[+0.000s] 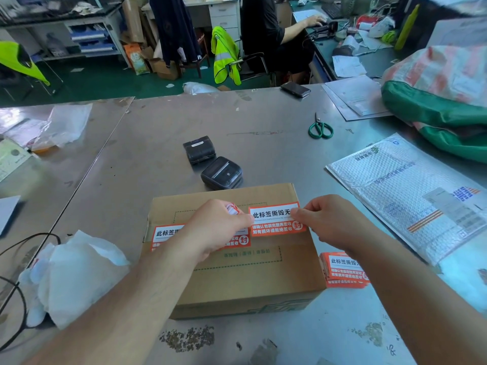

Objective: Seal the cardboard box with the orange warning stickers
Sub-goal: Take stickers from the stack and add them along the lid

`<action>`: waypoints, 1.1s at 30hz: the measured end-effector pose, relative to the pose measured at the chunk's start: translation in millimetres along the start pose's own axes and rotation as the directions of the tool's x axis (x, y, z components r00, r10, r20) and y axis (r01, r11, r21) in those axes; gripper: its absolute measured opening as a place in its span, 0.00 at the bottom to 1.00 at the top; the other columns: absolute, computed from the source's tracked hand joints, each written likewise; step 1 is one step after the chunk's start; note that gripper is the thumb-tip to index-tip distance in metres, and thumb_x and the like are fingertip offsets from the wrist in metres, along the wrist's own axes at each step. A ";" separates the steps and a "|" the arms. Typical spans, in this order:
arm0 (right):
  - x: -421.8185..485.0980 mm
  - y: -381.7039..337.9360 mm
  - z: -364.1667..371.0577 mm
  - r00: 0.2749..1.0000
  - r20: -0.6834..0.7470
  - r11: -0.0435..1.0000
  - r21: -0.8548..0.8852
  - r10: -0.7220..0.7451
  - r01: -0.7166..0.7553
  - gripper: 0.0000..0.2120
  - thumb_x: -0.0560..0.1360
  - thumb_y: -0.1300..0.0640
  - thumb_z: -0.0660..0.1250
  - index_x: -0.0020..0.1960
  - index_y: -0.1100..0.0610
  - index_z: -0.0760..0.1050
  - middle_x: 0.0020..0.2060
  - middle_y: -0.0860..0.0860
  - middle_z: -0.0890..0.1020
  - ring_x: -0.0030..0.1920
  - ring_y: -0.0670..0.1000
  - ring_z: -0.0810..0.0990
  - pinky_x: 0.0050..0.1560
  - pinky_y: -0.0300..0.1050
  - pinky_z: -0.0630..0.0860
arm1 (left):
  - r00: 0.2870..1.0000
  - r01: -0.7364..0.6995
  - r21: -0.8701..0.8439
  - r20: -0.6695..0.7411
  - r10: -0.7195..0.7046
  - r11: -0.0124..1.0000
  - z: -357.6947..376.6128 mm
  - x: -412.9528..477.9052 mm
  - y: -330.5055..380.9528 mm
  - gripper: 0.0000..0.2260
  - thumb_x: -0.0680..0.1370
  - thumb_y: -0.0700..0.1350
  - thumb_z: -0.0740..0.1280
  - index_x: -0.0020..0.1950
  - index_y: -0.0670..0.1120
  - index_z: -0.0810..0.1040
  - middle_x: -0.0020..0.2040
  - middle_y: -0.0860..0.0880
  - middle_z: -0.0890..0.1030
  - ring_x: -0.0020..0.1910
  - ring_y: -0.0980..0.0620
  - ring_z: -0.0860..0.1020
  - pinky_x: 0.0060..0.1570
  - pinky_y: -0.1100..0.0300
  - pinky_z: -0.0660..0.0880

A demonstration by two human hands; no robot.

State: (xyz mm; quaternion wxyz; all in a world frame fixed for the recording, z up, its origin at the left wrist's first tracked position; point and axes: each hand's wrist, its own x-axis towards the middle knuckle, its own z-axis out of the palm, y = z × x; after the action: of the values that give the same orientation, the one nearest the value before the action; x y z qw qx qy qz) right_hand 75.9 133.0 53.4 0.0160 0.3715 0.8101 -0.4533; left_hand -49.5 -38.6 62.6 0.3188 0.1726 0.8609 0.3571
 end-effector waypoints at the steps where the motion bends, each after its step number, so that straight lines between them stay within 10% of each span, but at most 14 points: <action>1: -1.0 -0.7 1.3 1.000 -0.015 0.999 -0.034 0.001 -0.001 0.17 0.77 0.47 0.69 0.41 0.61 0.80 0.27 0.49 0.76 0.27 0.48 0.71 0.31 0.41 0.67 | 1.000 -0.004 0.016 -0.004 0.004 1.000 0.7 0.2 -0.3 0.10 0.75 0.50 0.71 0.40 0.45 0.82 0.25 0.55 0.79 0.16 0.63 0.70 0.18 0.72 0.62; 8: -4.6 -3.0 9.3 0.999 -0.034 0.982 -0.187 -0.029 0.022 0.18 0.78 0.47 0.68 0.34 0.57 0.73 0.30 0.52 0.77 0.31 0.51 0.73 0.32 0.44 0.67 | 0.998 0.006 0.112 -0.061 0.001 0.994 4.1 4.7 -7.8 0.15 0.72 0.53 0.71 0.41 0.40 0.80 0.33 0.49 0.83 0.29 0.49 0.74 0.33 0.59 0.66; 33: -4.3 -1.5 18.3 0.997 -0.063 0.964 -0.263 -0.044 0.026 0.17 0.78 0.48 0.68 0.40 0.61 0.79 0.37 0.55 0.83 0.39 0.55 0.80 0.30 0.42 0.67 | 0.992 -0.033 0.354 -0.102 0.074 0.935 12.1 6.4 -9.6 0.11 0.73 0.51 0.67 0.34 0.48 0.72 0.28 0.49 0.72 0.28 0.49 0.66 0.29 0.58 0.60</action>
State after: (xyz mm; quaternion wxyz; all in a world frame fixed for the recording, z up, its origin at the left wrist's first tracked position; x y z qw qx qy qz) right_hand 72.4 116.3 45.3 0.0294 0.3670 0.8694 -0.3295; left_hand -46.7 -35.7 46.3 0.2234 0.2296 0.9226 0.2151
